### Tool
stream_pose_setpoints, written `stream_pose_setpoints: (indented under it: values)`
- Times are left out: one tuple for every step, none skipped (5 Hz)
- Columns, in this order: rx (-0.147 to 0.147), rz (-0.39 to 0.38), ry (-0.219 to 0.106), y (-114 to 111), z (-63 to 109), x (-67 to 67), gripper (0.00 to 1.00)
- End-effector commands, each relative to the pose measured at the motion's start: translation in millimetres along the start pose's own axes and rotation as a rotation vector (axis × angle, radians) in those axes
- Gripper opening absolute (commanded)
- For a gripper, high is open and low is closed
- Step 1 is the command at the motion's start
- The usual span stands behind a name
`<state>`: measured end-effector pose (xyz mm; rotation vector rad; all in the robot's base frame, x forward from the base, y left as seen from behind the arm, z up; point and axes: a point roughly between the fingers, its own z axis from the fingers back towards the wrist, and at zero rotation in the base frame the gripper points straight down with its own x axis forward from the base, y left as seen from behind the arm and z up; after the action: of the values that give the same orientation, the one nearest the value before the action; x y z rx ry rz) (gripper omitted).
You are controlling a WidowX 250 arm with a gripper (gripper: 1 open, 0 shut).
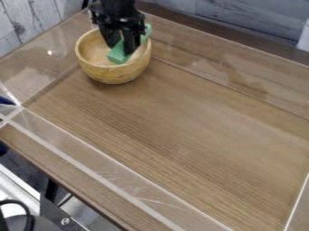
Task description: Put the green block in the brown bowl
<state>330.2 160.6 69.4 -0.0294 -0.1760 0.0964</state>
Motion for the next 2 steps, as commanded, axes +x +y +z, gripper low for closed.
stream_pose_setpoints:
  values:
    - [0.022,-0.032,-0.065,-2.0,9.8,18.0,0.00]
    - [0.016,-0.033,-0.044,-1.2,2.5,18.9,0.00]
